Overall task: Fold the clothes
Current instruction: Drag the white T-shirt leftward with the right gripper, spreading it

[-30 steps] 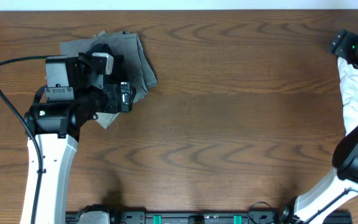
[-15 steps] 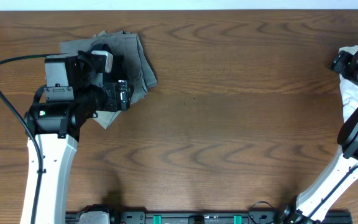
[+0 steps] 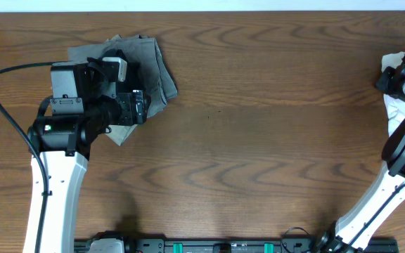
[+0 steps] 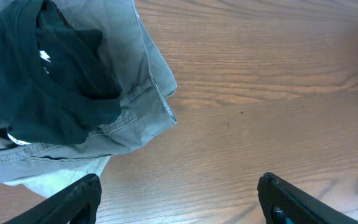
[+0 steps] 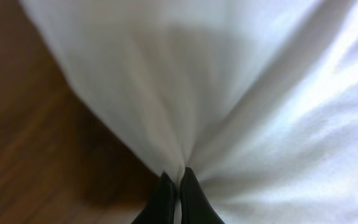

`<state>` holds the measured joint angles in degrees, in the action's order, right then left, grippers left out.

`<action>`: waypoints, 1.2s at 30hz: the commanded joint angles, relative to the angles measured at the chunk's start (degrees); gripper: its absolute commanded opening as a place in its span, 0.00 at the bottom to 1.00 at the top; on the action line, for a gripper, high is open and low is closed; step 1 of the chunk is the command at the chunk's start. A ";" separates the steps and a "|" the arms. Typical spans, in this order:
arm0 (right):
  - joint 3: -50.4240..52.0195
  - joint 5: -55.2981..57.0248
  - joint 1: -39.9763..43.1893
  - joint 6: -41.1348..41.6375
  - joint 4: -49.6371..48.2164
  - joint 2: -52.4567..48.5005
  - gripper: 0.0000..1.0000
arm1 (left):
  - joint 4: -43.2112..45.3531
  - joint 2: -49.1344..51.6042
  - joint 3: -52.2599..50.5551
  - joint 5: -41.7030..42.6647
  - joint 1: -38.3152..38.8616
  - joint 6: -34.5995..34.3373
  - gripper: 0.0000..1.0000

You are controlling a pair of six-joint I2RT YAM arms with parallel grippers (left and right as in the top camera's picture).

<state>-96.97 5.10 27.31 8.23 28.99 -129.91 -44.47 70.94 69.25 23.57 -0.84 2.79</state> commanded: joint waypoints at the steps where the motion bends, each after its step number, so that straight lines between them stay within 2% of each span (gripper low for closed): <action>1: -0.39 -10.45 0.04 -4.09 1.22 10.82 0.01 | 0.17 -0.20 1.53 -0.63 0.28 -0.52 0.82; 6: -0.39 -23.32 -1.49 -6.47 5.16 22.47 0.01 | 0.20 -0.22 1.53 -0.61 0.28 -1.29 0.81; 11: -0.39 -24.24 -7.06 -6.64 9.46 28.15 0.01 | 0.15 -0.28 1.53 -0.42 0.28 -1.42 0.81; 21: -0.35 -26.80 -29.11 -7.30 15.17 25.16 0.01 | -1.79 -1.73 1.53 -0.48 0.28 -1.36 0.82; 25: -0.35 -26.80 -39.45 -9.38 15.37 23.69 0.01 | -2.23 -2.86 1.53 -0.66 0.28 -1.36 0.82; 28: -0.35 -26.27 -46.86 -14.03 15.98 23.45 0.02 | -2.23 -3.56 1.53 -0.68 0.28 -1.36 0.82; 29: -0.35 -25.20 -49.09 -15.47 16.57 23.45 0.04 | -2.23 -3.69 1.53 -0.68 0.28 -1.36 0.82; 31: -0.35 -20.44 -52.30 -15.76 17.53 23.45 0.20 | -2.23 -3.78 1.53 -0.66 0.28 -1.36 0.82; 32: -0.35 -17.66 -53.51 -15.47 17.99 23.45 0.38 | -2.32 -3.74 1.53 -0.66 0.28 -1.38 0.82; 33: -0.35 -14.73 -54.31 -14.75 18.49 23.45 0.50 | -2.40 -3.67 1.53 -0.66 0.28 -1.38 0.82; 36: -0.35 -8.74 -53.64 -10.36 19.58 23.47 0.65 | -2.38 -3.32 1.53 -0.63 0.46 -1.36 0.82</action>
<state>-97.38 -12.97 -28.01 -4.34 48.05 -106.67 -46.57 67.70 69.25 23.57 -0.82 1.50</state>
